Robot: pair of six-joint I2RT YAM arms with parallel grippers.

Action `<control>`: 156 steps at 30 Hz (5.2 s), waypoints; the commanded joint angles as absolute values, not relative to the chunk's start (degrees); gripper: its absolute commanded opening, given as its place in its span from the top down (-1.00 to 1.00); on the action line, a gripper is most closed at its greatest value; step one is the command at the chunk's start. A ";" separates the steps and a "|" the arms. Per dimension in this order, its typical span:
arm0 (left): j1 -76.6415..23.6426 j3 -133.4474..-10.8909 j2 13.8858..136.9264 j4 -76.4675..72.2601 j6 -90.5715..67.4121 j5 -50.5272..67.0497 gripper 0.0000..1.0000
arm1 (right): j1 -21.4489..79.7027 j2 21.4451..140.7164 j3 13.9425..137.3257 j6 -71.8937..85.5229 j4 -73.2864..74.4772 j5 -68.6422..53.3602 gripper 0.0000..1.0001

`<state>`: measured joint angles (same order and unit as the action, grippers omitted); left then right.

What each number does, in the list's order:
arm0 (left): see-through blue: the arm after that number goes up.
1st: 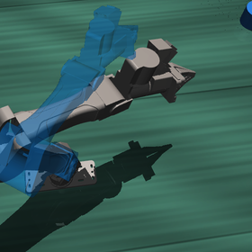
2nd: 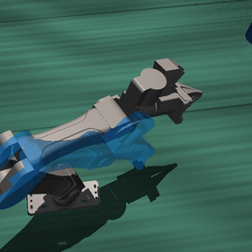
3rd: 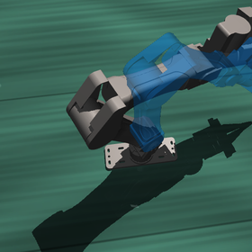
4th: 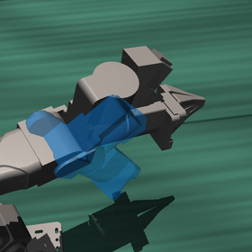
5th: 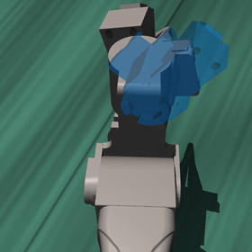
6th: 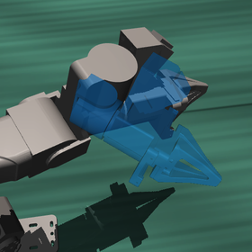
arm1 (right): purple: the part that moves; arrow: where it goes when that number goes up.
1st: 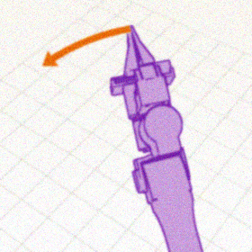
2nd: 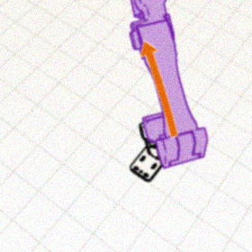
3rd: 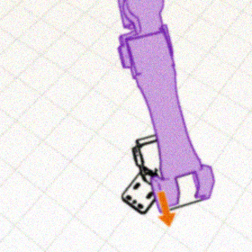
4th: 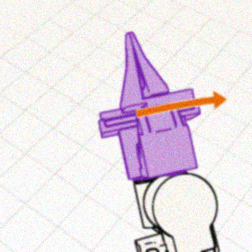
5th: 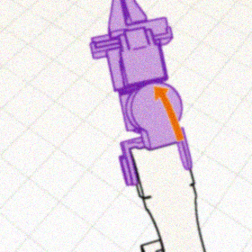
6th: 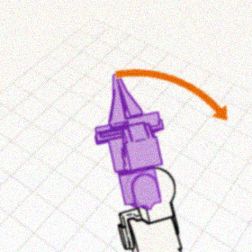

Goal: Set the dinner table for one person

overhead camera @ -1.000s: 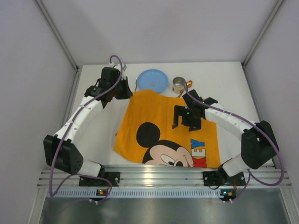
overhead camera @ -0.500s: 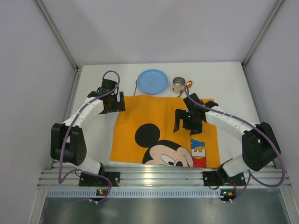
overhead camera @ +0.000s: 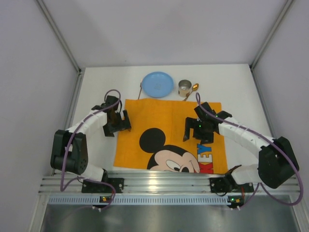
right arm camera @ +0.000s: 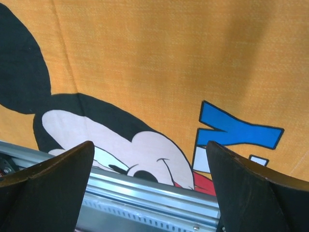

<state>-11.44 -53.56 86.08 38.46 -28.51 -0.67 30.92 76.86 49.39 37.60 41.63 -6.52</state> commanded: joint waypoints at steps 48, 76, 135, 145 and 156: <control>-27.25 -46.06 93.00 20.47 -41.82 -7.63 -0.74 | 29.79 81.74 55.37 33.75 44.38 -5.10 -0.99; -26.46 -90.59 101.93 40.43 -27.16 -19.34 -0.97 | 27.60 82.09 66.27 25.23 44.73 -12.04 -0.99; -16.34 -82.02 98.37 25.57 -25.76 22.23 1.00 | 17.32 93.95 81.57 20.22 54.76 -7.03 -0.99; -24.34 -62.25 88.59 32.61 -21.53 22.50 1.00 | 17.31 93.87 77.53 17.93 52.21 -8.35 -0.99; -31.11 -60.20 91.23 31.55 -27.86 10.73 -0.97 | 16.96 90.97 73.39 16.88 51.59 -8.44 -0.99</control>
<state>-31.16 -58.50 91.70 33.17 -25.82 14.87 17.82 93.95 73.78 17.96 53.21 -8.27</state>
